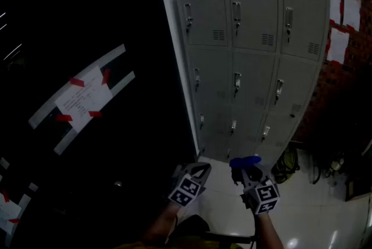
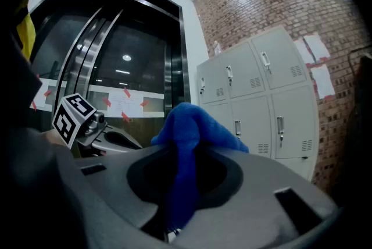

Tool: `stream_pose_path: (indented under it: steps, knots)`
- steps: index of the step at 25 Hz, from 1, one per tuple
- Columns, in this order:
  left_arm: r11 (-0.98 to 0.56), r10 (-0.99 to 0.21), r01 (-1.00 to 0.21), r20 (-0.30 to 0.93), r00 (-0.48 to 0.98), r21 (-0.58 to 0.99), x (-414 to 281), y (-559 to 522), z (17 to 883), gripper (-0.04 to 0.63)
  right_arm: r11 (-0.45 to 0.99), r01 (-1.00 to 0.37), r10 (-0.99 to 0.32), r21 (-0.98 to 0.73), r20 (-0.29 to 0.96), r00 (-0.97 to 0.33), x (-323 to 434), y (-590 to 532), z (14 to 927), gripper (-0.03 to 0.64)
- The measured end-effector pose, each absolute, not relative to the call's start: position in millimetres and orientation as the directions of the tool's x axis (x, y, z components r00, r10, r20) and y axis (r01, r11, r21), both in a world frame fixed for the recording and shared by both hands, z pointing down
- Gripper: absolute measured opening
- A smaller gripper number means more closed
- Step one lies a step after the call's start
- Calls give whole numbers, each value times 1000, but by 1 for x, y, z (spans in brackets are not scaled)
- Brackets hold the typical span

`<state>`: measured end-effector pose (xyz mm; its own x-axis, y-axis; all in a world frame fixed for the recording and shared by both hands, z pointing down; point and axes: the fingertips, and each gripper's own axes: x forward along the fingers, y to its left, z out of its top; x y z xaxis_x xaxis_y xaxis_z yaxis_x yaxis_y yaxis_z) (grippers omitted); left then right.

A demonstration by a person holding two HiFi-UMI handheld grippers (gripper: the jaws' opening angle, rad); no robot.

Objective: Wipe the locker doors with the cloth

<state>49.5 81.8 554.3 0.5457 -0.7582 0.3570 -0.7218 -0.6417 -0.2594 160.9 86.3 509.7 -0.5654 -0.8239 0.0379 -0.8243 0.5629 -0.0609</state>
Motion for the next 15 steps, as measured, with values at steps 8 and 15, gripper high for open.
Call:
stream_pose_path:
  steps: [8, 15]
  knots:
    - [-621, -775, -732, 355, 522, -280, -18, -94, 579, 5, 553, -832, -831, -40, 43, -555, 108, -78, 530, 67]
    - [-646, -764, -674, 311, 566, -358, -68, -277, 515, 5, 550, -835, -835, -34, -13, -550, 31, -263, 478, 67]
